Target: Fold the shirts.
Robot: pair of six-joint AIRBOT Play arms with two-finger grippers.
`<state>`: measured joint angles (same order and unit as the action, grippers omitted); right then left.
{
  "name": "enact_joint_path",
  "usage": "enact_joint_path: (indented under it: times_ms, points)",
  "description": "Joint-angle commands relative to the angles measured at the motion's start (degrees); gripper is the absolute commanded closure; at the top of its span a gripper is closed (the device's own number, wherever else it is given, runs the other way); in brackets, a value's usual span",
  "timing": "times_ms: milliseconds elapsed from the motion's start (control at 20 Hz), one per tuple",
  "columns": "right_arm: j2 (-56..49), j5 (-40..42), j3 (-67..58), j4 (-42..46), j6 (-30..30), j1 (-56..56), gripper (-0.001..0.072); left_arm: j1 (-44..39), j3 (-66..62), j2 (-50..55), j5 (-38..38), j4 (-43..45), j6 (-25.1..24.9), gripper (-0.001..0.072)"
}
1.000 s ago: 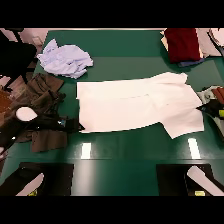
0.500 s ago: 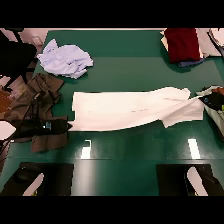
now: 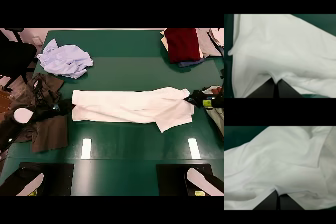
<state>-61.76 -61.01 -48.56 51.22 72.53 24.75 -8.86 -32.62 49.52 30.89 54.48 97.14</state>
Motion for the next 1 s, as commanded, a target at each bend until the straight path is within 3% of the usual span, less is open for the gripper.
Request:
enact_joint_path:
  times_ms: [0, 350, 650, 700, 750, 800, 950]
  points:
    - [-7.30, 5.66, -0.04, -0.09, -0.11, -0.61, 0.0698, 0.09, -0.07, 6.56, -9.57, -0.46, -0.07, 0.0687]
    - [-12.07, 16.00, -0.04, -0.68, -0.15, -0.76, 0.0698, 0.09, -0.07, 14.86, -15.23, 0.81, 0.20, 0.0686]
    - [-12.07, 18.08, -3.82, -0.46, -3.58, -6.67, 0.0696, 0.09, -2.71, 19.37, -19.85, 0.44, 0.35, 0.0684]
    - [-12.07, 18.21, -4.42, -0.55, -3.43, -7.13, 0.0653, 0.09, -4.02, 20.17, -20.41, 0.48, 0.31, 0.0683]
    - [-12.07, 17.88, -5.07, -0.59, -1.81, -6.78, 0.0422, 0.09, -5.70, 20.70, -21.22, 0.66, -0.11, 0.0478]
    - [-12.00, 16.59, -5.77, -0.70, -0.55, -5.57, 0.0303, 0.11, -7.48, 20.83, -21.62, 0.76, -0.13, 0.0228]
    - [-9.88, 12.92, -6.08, -0.04, -2.19, 1.44, 0.0304, 1.03, -13.79, 20.35, -20.04, 5.40, -0.15, 0.0215]
